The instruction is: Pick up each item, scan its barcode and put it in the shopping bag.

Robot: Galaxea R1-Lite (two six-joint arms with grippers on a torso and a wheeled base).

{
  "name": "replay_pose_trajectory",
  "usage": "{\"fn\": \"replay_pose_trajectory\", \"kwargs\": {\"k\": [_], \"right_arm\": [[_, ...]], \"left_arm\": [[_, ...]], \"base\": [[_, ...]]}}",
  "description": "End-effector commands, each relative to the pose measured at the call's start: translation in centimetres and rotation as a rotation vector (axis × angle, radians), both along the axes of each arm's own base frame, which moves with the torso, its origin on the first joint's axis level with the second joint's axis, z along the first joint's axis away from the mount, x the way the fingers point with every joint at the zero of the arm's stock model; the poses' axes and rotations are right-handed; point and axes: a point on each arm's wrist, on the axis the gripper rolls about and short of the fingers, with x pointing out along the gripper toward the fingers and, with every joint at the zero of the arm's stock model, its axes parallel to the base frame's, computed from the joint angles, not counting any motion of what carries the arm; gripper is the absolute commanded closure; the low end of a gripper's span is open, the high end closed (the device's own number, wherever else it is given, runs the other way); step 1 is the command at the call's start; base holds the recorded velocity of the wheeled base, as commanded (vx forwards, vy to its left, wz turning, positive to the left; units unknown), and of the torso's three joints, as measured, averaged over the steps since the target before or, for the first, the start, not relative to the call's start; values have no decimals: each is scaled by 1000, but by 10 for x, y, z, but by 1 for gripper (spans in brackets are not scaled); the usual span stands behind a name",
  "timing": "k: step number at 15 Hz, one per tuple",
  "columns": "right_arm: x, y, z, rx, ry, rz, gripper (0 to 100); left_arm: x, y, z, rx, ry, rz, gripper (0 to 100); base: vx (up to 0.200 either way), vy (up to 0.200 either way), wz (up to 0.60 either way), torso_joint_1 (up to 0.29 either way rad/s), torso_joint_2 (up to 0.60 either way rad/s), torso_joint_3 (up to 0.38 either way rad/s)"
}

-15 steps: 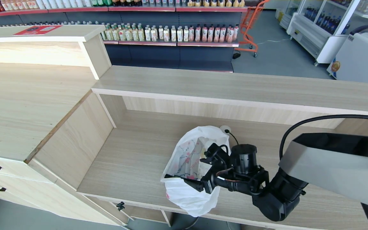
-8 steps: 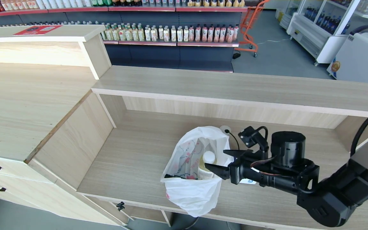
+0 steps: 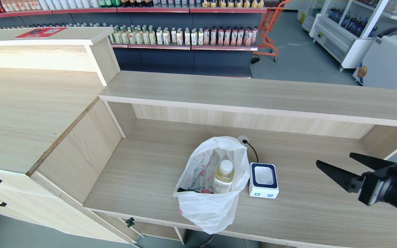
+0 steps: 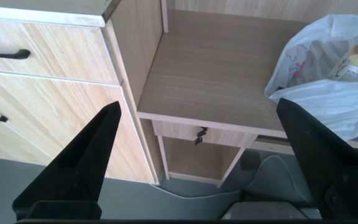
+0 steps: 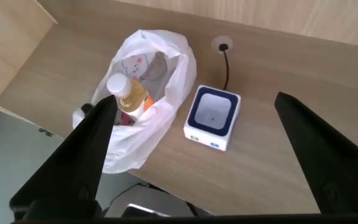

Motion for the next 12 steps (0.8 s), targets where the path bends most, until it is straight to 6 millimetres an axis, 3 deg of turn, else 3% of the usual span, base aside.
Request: {"fn": "replay_pose_trajectory", "kwargs": {"k": [1, 3, 5, 12], "right_arm": [[-130, -41, -67, -79, -69, -310, 0], [-155, -40, -90, -80, -72, -357, 0], [-170, -41, -98, -72, -156, -293, 0], [-169, -40, -102, -36, -139, -260, 0]], "left_arm": [[0, 0, 0, 0, 0, 0, 0], [0, 0, 0, 0, 0, 0, 0], [0, 0, 0, 0, 0, 0, 0], [0, 0, 0, 0, 0, 0, 0]], "base": [[0, 0, 0, 0, 0, 0], [0, 0, 0, 0, 0, 0], [0, 0, 0, 0, 0, 0], [0, 0, 0, 0, 0, 0]]}}
